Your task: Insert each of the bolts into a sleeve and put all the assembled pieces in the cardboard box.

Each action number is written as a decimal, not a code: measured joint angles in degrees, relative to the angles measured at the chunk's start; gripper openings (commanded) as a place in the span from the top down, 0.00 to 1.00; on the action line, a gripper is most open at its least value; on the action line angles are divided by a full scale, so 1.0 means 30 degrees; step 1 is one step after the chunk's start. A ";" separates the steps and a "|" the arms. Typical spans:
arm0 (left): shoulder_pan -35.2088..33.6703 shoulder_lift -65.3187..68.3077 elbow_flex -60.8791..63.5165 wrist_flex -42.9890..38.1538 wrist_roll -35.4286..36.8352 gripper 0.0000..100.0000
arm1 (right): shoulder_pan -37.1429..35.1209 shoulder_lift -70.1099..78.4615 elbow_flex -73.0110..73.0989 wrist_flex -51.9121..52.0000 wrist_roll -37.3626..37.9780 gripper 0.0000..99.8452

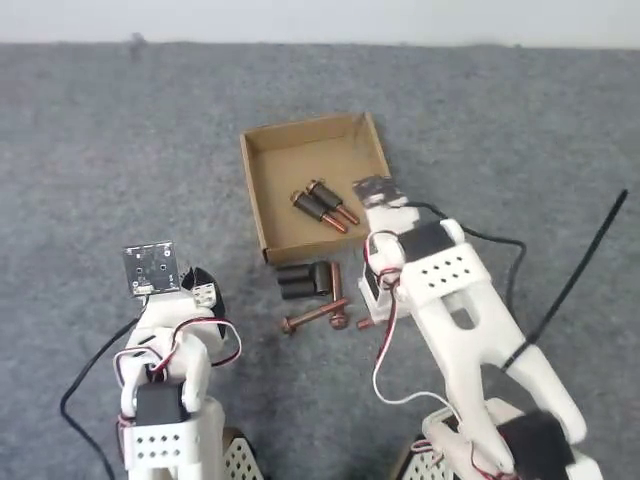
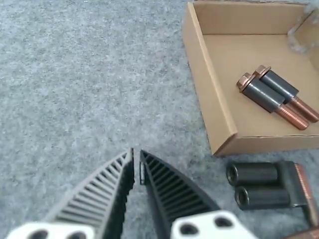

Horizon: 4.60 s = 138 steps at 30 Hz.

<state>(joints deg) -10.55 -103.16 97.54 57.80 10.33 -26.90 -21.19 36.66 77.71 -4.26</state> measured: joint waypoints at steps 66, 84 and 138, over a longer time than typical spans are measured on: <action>0.0000 0.0000 0.0000 0.0000 -0.0586 0.98 | -0.4747 1.1048 -0.4454 -0.7853 -0.0821 0.82; 0.0000 0.0000 0.0000 0.0000 -0.0586 0.98 | -0.4659 1.1810 -0.4601 -0.8762 -0.0850 0.84; 0.1201 0.0000 0.0000 -0.1846 -0.0586 0.98 | 1.1223 -0.3516 1.0022 -0.7209 0.4659 0.99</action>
<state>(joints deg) -6.95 -103.16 97.54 52.26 8.57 6.77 -31.74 66.73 56.09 9.71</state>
